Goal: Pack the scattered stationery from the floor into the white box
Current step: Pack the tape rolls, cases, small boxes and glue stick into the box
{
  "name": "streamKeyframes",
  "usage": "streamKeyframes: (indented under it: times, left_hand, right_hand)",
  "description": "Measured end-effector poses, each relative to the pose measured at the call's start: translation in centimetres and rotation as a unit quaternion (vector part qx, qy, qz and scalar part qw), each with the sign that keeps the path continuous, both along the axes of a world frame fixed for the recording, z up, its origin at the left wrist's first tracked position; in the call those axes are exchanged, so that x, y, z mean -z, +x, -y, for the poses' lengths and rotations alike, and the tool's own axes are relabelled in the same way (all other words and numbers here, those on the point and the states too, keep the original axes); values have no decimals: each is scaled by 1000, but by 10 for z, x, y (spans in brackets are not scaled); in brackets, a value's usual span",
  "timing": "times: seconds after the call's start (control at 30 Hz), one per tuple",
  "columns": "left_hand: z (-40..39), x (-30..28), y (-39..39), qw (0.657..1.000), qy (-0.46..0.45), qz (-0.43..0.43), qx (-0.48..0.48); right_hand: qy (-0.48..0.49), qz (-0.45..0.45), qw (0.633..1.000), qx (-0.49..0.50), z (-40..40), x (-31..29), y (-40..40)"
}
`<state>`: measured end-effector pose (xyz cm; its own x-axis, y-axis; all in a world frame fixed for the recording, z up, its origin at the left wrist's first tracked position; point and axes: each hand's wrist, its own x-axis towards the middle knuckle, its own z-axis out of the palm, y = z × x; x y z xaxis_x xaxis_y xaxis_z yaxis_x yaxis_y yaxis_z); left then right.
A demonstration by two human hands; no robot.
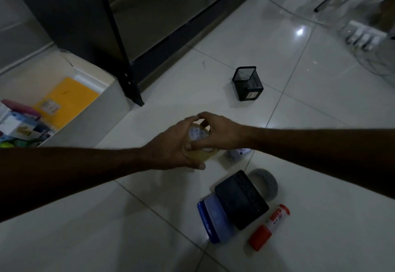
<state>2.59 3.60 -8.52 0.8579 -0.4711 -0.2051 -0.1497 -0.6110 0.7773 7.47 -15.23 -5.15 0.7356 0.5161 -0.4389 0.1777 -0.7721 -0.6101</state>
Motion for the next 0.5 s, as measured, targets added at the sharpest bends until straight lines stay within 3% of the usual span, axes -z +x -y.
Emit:
streamKeyframes:
  times: [0.1, 0.27, 0.5]
  left_hand:
    - [-2, -8, 2, 997, 55, 44, 16]
    - [-8, -4, 1, 993, 107, 46, 21]
    - [-1, -13, 0, 997, 72, 23, 26]
  right_hand:
    - [0, 28, 1000, -1, 15, -6, -2]
    - [-44, 174, 980, -88, 67, -4, 4]
    - [-257, 101, 940, -201, 124, 2, -24]
